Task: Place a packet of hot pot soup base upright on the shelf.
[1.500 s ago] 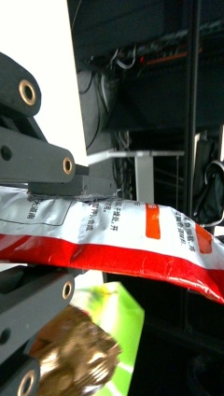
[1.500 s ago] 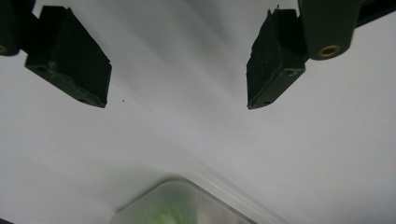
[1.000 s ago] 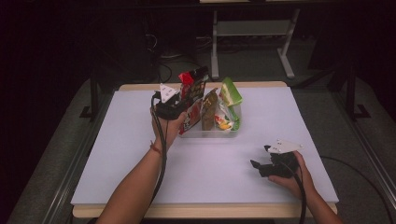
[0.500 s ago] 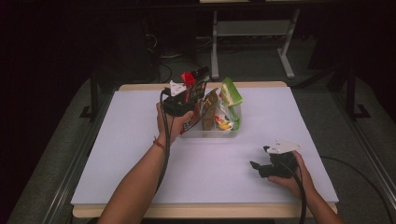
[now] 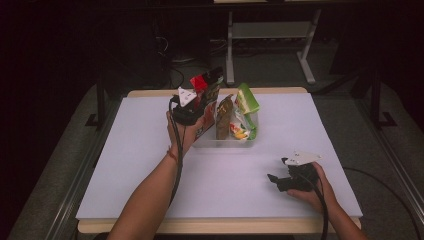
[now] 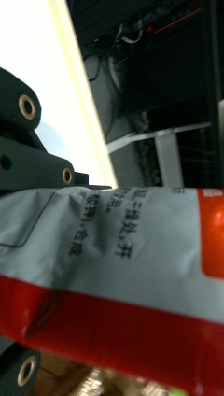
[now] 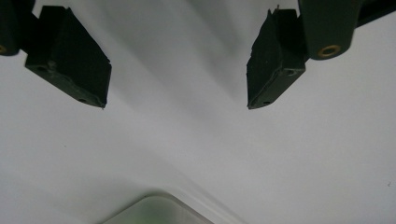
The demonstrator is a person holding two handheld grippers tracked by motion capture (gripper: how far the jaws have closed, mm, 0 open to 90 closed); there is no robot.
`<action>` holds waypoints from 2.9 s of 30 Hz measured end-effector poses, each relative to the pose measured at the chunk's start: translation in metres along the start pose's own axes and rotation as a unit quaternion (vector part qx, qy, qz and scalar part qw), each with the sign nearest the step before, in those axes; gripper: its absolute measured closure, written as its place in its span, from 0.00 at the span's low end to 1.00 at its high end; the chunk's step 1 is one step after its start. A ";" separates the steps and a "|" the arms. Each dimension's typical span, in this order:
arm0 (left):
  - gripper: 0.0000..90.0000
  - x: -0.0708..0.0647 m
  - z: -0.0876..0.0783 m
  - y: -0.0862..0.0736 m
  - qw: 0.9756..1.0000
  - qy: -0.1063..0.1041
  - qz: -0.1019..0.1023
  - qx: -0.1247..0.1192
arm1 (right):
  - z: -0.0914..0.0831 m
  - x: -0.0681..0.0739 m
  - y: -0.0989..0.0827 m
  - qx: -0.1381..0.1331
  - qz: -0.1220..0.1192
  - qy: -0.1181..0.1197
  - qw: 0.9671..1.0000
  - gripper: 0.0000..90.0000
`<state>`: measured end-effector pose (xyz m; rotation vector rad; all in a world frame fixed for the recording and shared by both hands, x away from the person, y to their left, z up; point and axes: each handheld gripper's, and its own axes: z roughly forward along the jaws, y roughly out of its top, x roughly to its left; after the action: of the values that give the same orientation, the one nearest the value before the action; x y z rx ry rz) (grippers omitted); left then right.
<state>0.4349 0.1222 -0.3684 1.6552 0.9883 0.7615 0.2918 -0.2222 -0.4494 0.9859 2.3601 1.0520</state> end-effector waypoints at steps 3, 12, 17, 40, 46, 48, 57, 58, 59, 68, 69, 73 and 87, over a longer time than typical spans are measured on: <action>0.88 0.001 0.000 -0.004 0.999 0.001 -0.015 -0.033 | 0.000 0.000 0.000 -0.002 -0.001 0.002 1.000 0.24; 0.88 0.010 -0.003 -0.032 0.995 -0.012 -0.053 -0.088 | 0.000 0.001 0.000 -0.006 -0.004 0.004 1.000 0.24; 0.88 0.007 0.001 -0.044 0.997 -0.018 -0.036 -0.064 | 0.000 0.001 0.001 -0.007 -0.005 0.005 1.000 0.24; 0.83 0.004 -0.004 -0.046 0.999 -0.026 -0.019 -0.041 | 0.001 0.003 0.001 -0.004 -0.006 0.004 1.000 0.24; 0.80 0.004 -0.004 -0.044 0.999 -0.029 -0.016 -0.034 | 0.000 0.003 0.001 -0.004 -0.008 0.003 1.000 0.24; 0.79 0.004 -0.005 -0.043 0.999 -0.031 -0.015 -0.030 | -0.001 0.003 0.001 -0.005 -0.008 0.003 1.000 0.24; 0.75 0.009 -0.007 -0.041 0.999 -0.041 -0.017 -0.018 | -0.002 0.004 0.002 -0.008 -0.009 0.003 1.000 0.24; 0.75 0.009 -0.007 -0.040 0.999 -0.042 -0.017 -0.018 | -0.002 0.004 0.002 -0.009 -0.009 0.004 1.000 0.24; 0.74 0.009 -0.008 -0.040 0.999 -0.044 -0.018 -0.017 | -0.002 0.004 0.002 -0.010 -0.009 0.004 1.000 0.24; 0.72 0.012 -0.016 -0.033 0.998 -0.055 -0.007 -0.016 | -0.004 0.004 0.002 -0.013 -0.011 0.002 1.000 0.24; 0.71 0.012 -0.018 -0.032 0.998 -0.057 -0.004 -0.017 | -0.004 0.004 0.002 -0.013 -0.011 0.002 1.000 0.24; 0.70 0.014 -0.027 -0.024 0.998 -0.062 0.008 -0.024 | -0.005 0.004 0.003 -0.016 -0.011 0.000 1.000 0.24; 0.57 0.018 -0.055 -0.015 0.994 -0.093 0.062 -0.013 | -0.011 0.007 0.008 -0.027 -0.015 0.001 1.000 0.25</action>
<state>0.3926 0.1640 -0.3675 1.7424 0.7480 0.6838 0.2841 -0.2184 -0.4370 0.9288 2.3276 1.0993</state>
